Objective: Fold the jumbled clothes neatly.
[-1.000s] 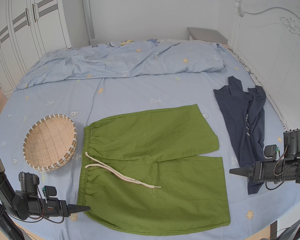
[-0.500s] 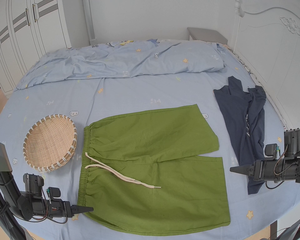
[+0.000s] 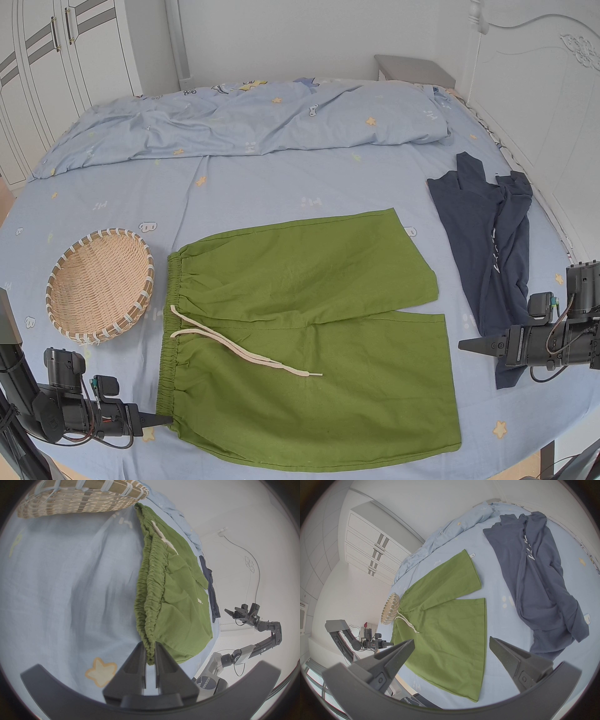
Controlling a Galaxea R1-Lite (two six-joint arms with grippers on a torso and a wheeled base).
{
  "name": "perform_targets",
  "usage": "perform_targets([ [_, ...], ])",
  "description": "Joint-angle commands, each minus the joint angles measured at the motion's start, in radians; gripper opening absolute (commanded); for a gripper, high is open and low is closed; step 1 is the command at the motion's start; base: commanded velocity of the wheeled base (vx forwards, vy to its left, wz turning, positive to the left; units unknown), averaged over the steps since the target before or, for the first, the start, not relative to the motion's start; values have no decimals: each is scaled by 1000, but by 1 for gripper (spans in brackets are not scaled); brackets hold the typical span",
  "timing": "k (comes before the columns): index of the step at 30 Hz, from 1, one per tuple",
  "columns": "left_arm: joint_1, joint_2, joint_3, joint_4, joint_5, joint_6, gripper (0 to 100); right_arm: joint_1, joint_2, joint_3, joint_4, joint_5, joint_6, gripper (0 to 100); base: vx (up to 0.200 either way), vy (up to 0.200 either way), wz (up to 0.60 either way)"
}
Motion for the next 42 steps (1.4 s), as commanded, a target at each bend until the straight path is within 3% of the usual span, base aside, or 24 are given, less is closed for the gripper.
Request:
perform_targets([
  [1, 19, -48, 18, 35, 0, 0, 0, 5, 0, 19, 1, -2, 4, 100, 0, 0, 0],
  [8, 72, -108, 18, 124, -3, 14, 0, -3, -2, 163, 1, 2, -6, 100, 0, 0, 0],
  [15, 76, -97, 18, 128, -3, 34, 0, 8, 33, 275, -5, 8, -23, 100, 0, 0, 0],
  [17, 70, -94, 18, 127, -5, 40, 0, 13, 124, 326, -63, 51, -66, 100, 0, 0, 0],
  [24, 72, -96, 18, 125, -5, 40, 0, 16, 274, 426, -286, 87, -106, 100, 0, 0, 0],
  [28, 70, -96, 18, 122, -5, 40, 0, 31, 337, 441, -347, 148, -105, 100, 0, 0, 0],
  [42, 73, -105, 18, 125, -5, 40, 0, 45, 380, 438, -353, 157, -105, 100, 0, 0, 0],
])
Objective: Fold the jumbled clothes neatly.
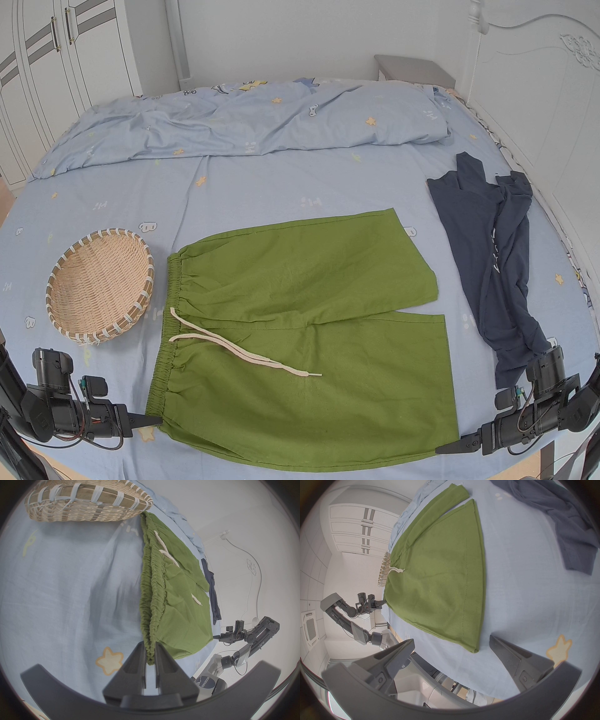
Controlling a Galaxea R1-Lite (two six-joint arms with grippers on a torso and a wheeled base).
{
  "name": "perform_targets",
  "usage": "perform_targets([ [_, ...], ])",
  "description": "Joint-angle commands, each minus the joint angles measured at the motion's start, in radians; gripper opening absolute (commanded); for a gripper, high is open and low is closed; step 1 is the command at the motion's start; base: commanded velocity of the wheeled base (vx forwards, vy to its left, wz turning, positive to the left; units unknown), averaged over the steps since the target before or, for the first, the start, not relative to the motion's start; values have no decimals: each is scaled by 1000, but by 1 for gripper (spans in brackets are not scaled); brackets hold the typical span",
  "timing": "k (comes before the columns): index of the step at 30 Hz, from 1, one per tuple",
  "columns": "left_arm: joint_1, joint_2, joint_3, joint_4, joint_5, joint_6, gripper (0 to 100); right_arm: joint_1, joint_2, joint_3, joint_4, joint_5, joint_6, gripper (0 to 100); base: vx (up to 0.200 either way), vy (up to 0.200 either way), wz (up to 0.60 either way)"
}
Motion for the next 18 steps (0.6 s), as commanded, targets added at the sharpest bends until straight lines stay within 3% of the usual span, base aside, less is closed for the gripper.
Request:
perform_targets([
  [1, 3, -2, 18, 0, 0, -1, 0, 10, 41, 13, -9, 0, 1, 100, 0, 0, 0],
  [18, 1, -4, 18, 2, 0, -1, 0, 73, 146, 13, -144, -1, 35, 100, 0, 0, 0],
])
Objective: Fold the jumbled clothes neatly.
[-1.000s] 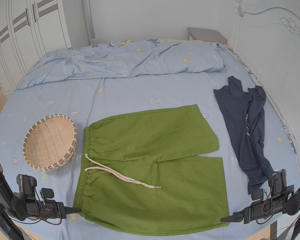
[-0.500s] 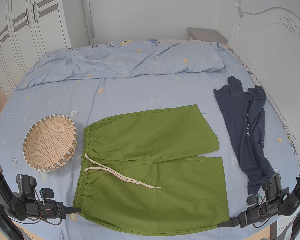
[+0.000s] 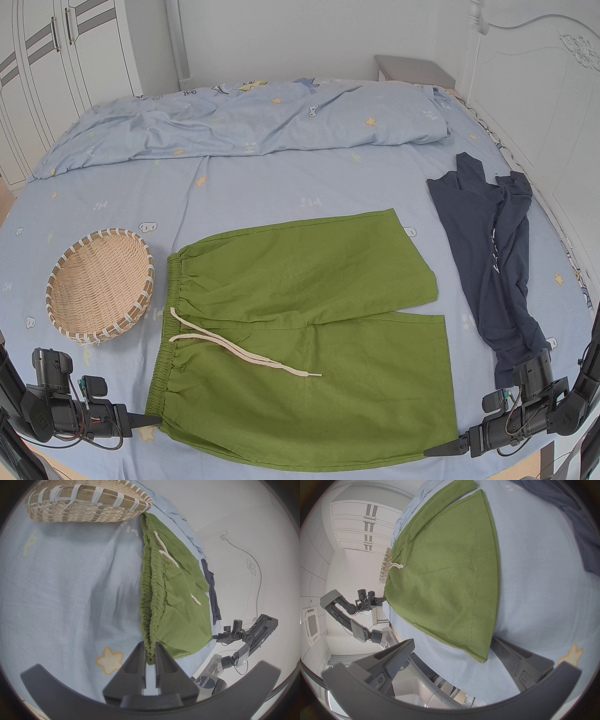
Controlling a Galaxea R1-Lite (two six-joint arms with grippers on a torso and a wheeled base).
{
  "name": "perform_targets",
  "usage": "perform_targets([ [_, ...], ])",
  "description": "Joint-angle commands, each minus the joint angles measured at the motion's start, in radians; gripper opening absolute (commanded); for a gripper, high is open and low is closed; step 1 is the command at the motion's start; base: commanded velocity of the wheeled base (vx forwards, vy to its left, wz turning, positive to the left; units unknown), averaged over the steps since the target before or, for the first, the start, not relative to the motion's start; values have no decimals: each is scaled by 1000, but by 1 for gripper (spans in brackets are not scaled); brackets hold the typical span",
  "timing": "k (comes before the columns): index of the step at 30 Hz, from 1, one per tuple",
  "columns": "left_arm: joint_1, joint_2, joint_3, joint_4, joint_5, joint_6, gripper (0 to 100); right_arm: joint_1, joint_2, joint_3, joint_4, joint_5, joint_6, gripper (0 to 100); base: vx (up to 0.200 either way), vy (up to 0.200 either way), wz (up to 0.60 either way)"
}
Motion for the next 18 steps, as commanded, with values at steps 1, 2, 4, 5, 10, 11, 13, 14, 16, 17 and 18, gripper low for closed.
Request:
perform_targets([
  [1, -1, 0, 18, 0, 0, 0, 0, 5, 27, 14, -8, -2, 8, 100, 0, 0, 0],
  [2, -1, 0, 18, 0, 0, 0, 0, 4, 27, 15, -8, -2, 8, 100, 0, 0, 0],
  [4, 1, 1, 18, -2, 0, 0, 0, -4, 27, 17, 2, -2, 10, 0, 0, 0, 0],
  [5, 1, 1, 18, -2, 0, 0, 0, -4, 27, 17, 5, -2, 10, 0, 0, 0, 0],
  [10, 2, 0, 18, -2, 0, 0, 0, -42, 0, 17, 51, -2, 8, 0, 0, 0, 0],
  [11, 2, 1, 18, 0, 0, 0, 0, -50, -5, 17, 54, -2, 8, 0, 0, 0, 0],
  [13, 4, 1, 18, 0, 0, 0, 0, -50, -9, 17, 57, -2, 8, 0, 0, 0, 0],
  [14, 4, 3, 18, -2, 0, 0, 0, -50, -9, 17, 58, -2, 8, 0, 0, 0, 0],
  [16, 5, 3, 18, -2, 1, 0, 0, -50, -16, 17, 66, -2, 8, 0, 0, 0, 0],
  [17, 7, 3, 18, -2, 1, 0, 0, -50, -16, 17, 67, -2, 8, 0, 0, 0, 0],
  [18, 11, 9, 18, -2, 1, 0, 0, -50, -20, 17, 77, -2, 8, 0, 0, 0, 0],
])
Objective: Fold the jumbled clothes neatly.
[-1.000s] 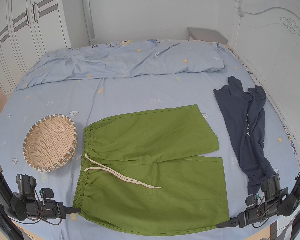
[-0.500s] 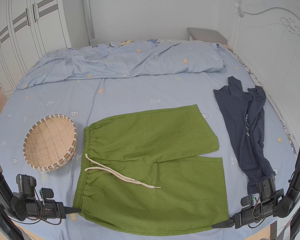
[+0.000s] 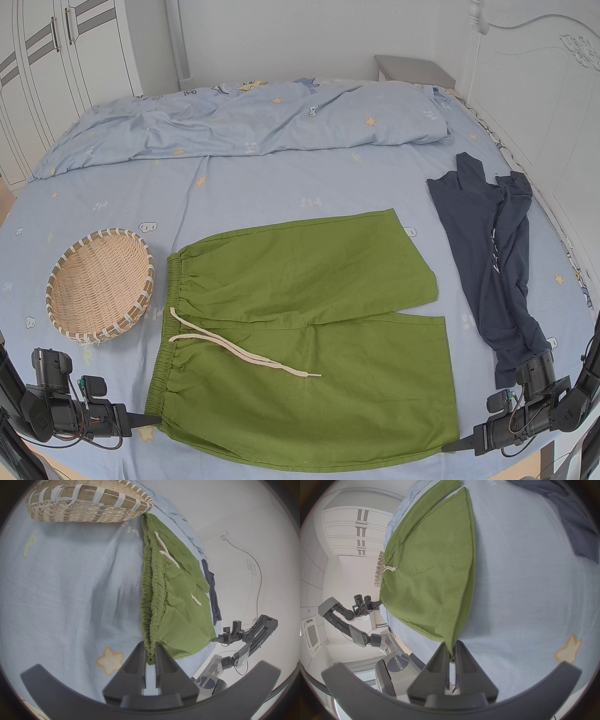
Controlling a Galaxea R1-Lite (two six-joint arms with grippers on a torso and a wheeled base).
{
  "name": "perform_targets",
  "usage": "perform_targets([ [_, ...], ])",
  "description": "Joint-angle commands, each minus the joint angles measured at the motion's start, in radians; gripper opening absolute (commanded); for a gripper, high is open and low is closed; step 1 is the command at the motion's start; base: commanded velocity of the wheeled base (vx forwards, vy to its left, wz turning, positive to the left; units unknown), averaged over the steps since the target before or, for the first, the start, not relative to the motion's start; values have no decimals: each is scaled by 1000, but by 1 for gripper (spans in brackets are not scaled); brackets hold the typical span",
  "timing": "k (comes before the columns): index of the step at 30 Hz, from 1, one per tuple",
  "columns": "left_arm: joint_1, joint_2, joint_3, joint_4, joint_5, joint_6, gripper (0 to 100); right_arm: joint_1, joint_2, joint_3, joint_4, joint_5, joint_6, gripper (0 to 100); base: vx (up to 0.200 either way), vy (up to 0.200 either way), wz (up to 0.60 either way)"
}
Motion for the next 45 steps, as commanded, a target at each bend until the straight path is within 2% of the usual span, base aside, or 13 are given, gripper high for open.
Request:
perform_targets([
  [1, 14, 11, 18, -1, 1, -1, 0, -3, -31, 18, 22, -1, 0, 0, 0, 0, 0],
  [7, 20, 8, 18, 31, 1, -1, 0, -1, -135, 18, 131, -2, -11, 0, 0, 0, 0],
  [9, 19, -12, 18, 88, 1, 1, 0, 11, -223, 18, 215, -2, -20, 0, 0, 0, 0],
  [14, 36, -54, 18, 169, 1, 33, 0, 17, -313, 18, 295, -1, -15, 0, 0, 0, 0],
  [17, 77, -135, 18, 271, -1, 77, 0, 17, -407, 18, 401, 2, -19, 0, 0, 0, 0],
  [28, 82, -342, 18, 574, -1, 116, 0, 69, -684, 18, 682, 2, -11, 0, 0, 0, 0],
  [36, 68, -386, 18, 663, 1, 116, 0, 68, -767, 2, 700, 4, 26, 0, 0, 0, 0],
  [41, 69, -388, -15, 665, -1, 107, 0, 51, -775, -76, 709, -2, 55, 0, 0, 0, 0],
  [45, 66, -385, -108, 720, -1, 59, 0, 37, -770, -219, 729, -8, 106, 0, 0, 0, 0],
])
